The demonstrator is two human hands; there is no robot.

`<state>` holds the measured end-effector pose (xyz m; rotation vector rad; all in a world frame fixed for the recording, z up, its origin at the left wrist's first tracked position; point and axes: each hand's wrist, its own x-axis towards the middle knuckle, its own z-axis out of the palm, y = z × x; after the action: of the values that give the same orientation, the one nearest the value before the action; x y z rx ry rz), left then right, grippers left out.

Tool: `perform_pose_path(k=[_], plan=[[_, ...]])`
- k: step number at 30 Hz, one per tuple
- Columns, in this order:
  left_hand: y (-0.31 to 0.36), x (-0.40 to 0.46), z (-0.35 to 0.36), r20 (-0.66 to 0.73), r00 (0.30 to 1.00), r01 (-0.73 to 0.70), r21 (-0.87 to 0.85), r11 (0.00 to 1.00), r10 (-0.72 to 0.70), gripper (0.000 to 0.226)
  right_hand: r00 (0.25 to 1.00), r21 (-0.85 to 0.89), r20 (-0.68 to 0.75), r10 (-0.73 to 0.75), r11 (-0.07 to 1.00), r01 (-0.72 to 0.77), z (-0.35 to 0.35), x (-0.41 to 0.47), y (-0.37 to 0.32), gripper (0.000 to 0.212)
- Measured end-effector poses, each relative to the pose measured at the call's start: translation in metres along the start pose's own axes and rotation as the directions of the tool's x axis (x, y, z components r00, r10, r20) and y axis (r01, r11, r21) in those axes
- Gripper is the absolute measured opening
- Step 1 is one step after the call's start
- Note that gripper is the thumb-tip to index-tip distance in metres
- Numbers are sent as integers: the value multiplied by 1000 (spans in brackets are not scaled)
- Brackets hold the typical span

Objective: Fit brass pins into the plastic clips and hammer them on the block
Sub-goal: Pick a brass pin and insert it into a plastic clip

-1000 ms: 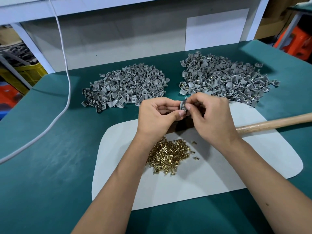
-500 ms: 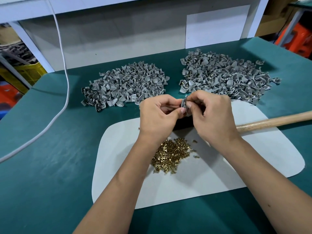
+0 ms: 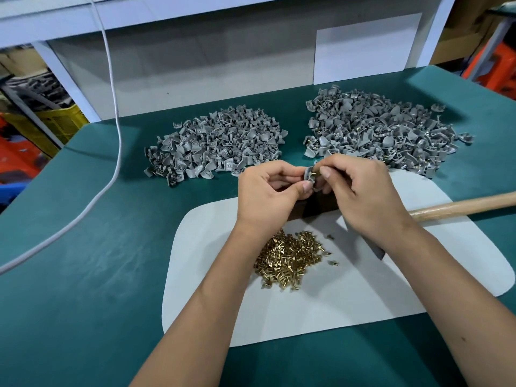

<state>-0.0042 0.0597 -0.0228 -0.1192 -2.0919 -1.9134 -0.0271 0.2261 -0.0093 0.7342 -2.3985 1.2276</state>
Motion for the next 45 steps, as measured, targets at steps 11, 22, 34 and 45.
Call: perform_pose_path(k=[11, 22, 34, 45], plan=[[1, 3, -6, 104, 994, -4, -78, 997, 12, 31, 983, -91, -73, -167, 983, 160, -4, -1, 0, 10], [6, 4, -14, 204, 979, 37, -100, 994, -16, 23, 941, -113, -65, -332, 940, 323, -5, 1, 4, 6], [-1, 7, -15, 167, 986, 14, -227, 974, 25, 21, 981, -25, -83, -176, 984, 175, 1, -2, 2, 3], [0, 5, -16, 184, 982, 82, -189, 978, -47, 19, 984, -113, -25, -174, 979, 171, 2, -2, 2, 5]])
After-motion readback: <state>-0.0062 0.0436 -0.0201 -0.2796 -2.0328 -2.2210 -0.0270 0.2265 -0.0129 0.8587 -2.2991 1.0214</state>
